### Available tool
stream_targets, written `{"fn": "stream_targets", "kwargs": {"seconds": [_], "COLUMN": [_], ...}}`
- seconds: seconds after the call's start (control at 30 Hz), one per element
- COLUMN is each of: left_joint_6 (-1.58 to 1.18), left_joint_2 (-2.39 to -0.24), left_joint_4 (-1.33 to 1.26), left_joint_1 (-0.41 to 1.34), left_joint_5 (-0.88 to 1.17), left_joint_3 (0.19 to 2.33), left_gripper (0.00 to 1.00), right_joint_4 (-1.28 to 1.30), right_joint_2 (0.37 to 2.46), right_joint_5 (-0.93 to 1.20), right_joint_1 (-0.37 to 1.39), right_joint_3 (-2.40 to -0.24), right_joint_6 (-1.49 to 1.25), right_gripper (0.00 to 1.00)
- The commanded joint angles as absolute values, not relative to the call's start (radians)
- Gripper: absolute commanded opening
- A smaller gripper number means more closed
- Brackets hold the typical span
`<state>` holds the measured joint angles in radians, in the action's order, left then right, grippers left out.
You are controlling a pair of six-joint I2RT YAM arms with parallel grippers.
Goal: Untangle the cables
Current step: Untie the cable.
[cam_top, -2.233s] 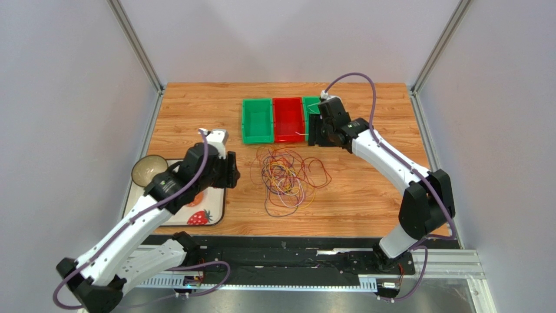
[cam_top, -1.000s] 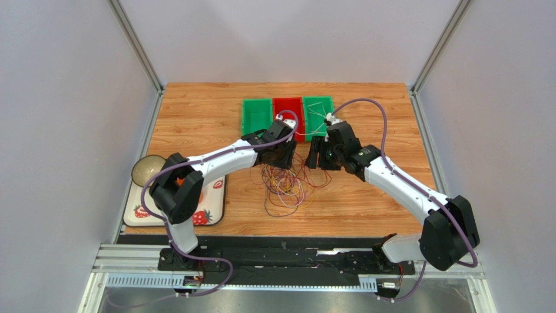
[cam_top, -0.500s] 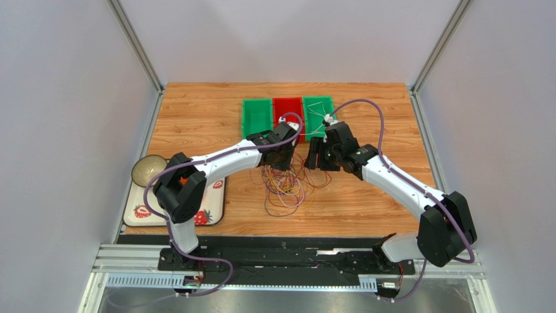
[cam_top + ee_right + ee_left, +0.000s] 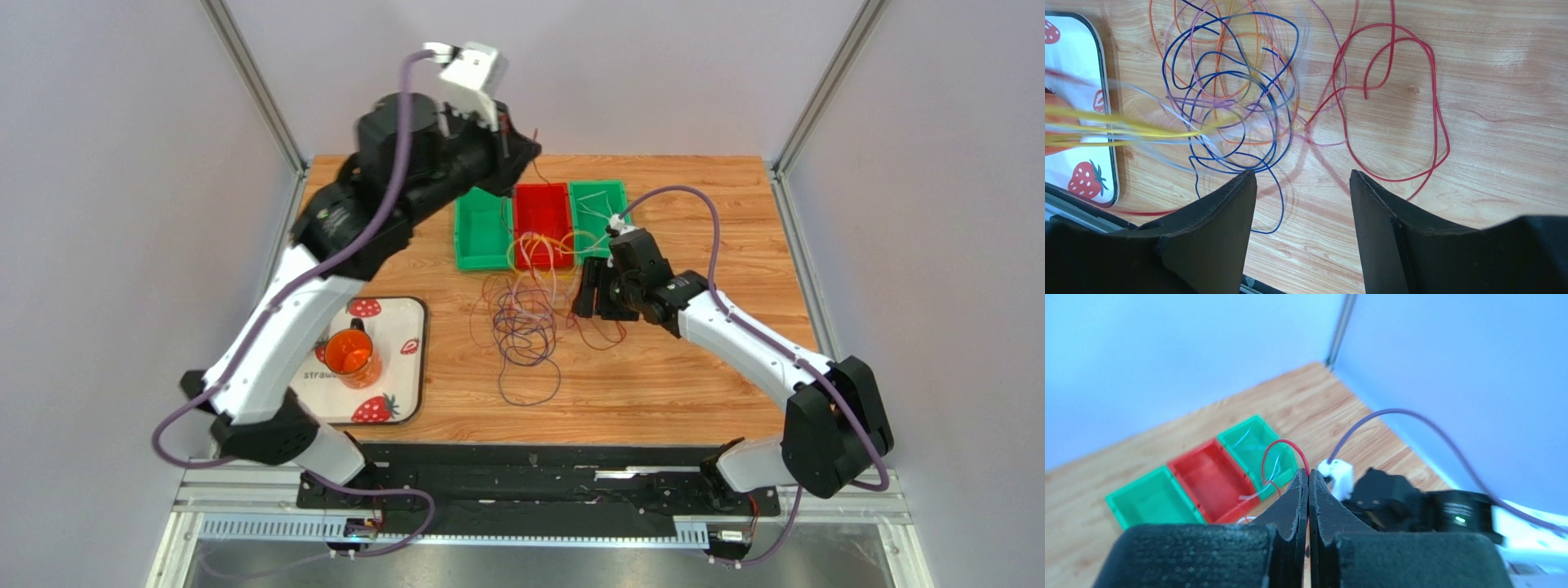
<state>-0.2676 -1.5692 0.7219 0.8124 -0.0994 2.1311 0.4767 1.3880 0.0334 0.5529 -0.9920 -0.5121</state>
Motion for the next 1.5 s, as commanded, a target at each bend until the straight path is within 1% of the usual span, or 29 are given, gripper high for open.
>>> {"fn": "stream_targets", "kwargs": {"seconds": [0.0,0.03,0.07,0.1,0.17,0.27,0.3,0.37,0.47,0.6,0.83,0.93,0.97,1.03,1.1,1.2,1.33,1.47], "left_joint_6": [-0.184,-0.187,-0.196,-0.199,-0.225,-0.268,-0.279,-0.305,-0.314,-0.31,-0.293,-0.284,-0.278,-0.269,-0.25,-0.233,-0.198,-0.141], "left_joint_2": [-1.41,-1.373,-1.336,-1.269,-1.214,-1.137,-1.109,-1.086,-1.049,-1.016,-0.983,-0.957,-0.95,-0.93,-0.922,-0.928,-0.922,-0.923], "left_joint_4": [0.57,0.528,0.488,0.413,0.37,0.331,0.316,0.308,0.304,0.307,0.342,0.364,0.364,0.361,0.356,0.379,0.379,0.371], "left_joint_1": [0.819,0.819,0.819,0.819,0.819,0.819,0.819,0.819,0.819,0.819,0.819,0.819,0.819,0.819,0.819,0.819,0.819,0.819], "left_joint_5": [0.069,0.072,0.072,0.063,0.048,0.075,0.104,0.124,0.123,0.124,0.163,0.167,0.166,0.166,0.166,0.167,0.158,0.101], "left_joint_3": [2.013,1.949,1.811,1.742,1.572,1.406,1.376,1.312,1.279,1.289,1.373,1.433,1.457,1.477,1.505,1.551,1.606,1.705], "left_gripper": [0.0,0.0,0.0,0.0,0.0,0.0,0.0,0.0,0.0,0.0,0.0,0.0,0.0,0.0,0.0,0.0,0.0,0.0], "right_joint_4": [0.463,0.468,0.471,0.471,0.476,0.453,0.431,0.367,0.261,0.186,0.137,0.12,0.095,0.081,0.1,0.155,0.184,0.201], "right_joint_2": [1.375,1.352,1.339,1.325,1.286,1.246,1.211,1.174,1.124,1.166,1.377,1.511,1.591,1.673,1.794,1.891,1.905,1.907], "right_joint_5": [0.009,0.006,0.002,0.002,0.005,0.041,0.099,0.15,0.245,0.313,0.272,0.27,0.284,0.322,0.342,0.334,0.304,0.299], "right_joint_1": [0.552,0.552,0.552,0.554,0.552,0.552,0.551,0.554,0.554,0.564,0.591,0.591,0.591,0.598,0.607,0.629,0.647,0.652], "right_joint_3": [-1.029,-1.029,-1.028,-1.023,-1.019,-0.999,-0.971,-0.942,-0.884,-0.897,-1.008,-1.064,-1.081,-1.144,-1.199,-1.273,-1.249,-1.171], "right_joint_6": [-0.523,-0.522,-0.522,-0.519,-0.517,-0.514,-0.511,-0.514,-0.541,-0.575,-0.597,-0.623,-0.63,-0.635,-0.629,-0.62,-0.621,-0.624], "right_gripper": [0.61,0.61,0.61,0.61,0.62,0.62,0.62,0.62,0.64,0.64,0.62,0.61,0.61,0.61,0.59,0.56,0.56,0.54]}}
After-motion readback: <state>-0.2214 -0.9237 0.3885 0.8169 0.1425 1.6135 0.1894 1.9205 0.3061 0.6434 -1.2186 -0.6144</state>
